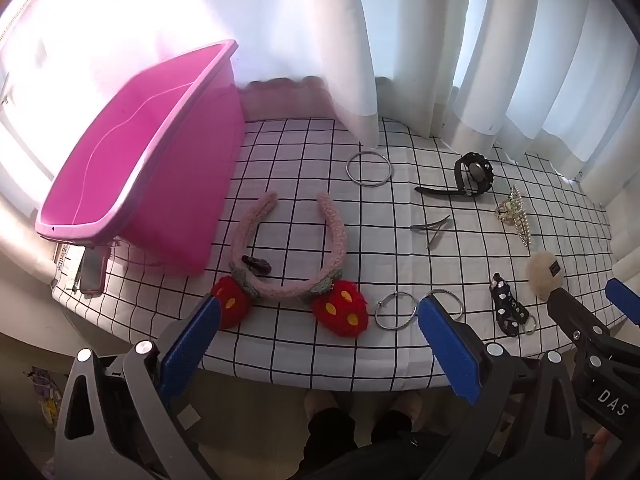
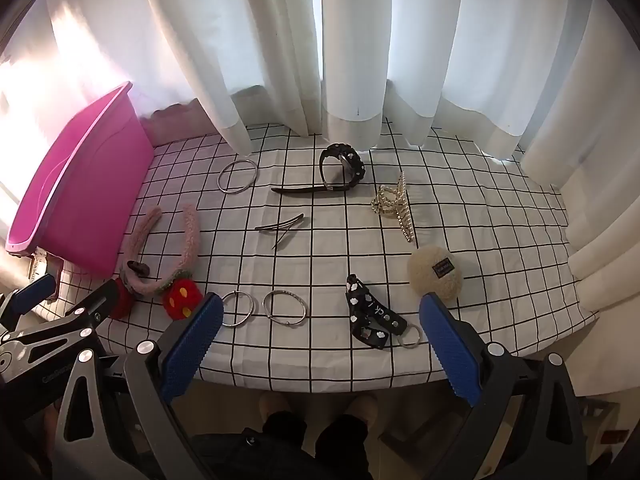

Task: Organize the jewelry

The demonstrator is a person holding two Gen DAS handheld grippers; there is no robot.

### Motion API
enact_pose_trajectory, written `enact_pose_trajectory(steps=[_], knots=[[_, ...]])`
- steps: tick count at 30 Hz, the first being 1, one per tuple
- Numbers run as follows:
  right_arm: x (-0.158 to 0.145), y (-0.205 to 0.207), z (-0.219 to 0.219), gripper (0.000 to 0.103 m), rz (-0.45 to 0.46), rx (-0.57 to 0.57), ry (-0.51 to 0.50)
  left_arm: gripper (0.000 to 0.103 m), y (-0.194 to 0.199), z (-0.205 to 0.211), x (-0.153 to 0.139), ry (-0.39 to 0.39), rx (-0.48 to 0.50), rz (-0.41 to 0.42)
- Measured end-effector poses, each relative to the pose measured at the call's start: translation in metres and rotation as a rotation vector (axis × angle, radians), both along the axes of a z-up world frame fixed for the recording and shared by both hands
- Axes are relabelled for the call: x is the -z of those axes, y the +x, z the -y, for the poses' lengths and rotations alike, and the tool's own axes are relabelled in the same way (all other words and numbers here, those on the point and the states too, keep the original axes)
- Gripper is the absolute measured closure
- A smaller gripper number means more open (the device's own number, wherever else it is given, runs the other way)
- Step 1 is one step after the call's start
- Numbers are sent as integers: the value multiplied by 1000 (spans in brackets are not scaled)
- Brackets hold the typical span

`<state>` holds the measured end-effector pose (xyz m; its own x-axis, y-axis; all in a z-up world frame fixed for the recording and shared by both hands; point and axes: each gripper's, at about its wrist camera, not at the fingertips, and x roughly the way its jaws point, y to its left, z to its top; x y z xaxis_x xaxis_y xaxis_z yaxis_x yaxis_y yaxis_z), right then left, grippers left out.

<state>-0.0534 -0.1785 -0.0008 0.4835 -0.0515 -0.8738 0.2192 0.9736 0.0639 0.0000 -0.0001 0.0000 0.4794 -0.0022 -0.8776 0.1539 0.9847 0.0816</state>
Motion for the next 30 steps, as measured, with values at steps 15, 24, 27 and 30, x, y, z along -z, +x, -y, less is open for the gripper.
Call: enact_pose_trajectory(steps=[15,24,27,30], knots=[[-1,-1,-2,9,1,2,-5,6,-3,-2,5,11,-13,-12],[0,-1,0,9,3,7,-5,6,-2,-3,4,12,-11,-13],[-2,-3,-1,9,4,8,-6,6,-3,-3,5,12,-10,-12],[-2,-4,0,9,4,7,-5,6,-2,-3,4,12,-12,-12]])
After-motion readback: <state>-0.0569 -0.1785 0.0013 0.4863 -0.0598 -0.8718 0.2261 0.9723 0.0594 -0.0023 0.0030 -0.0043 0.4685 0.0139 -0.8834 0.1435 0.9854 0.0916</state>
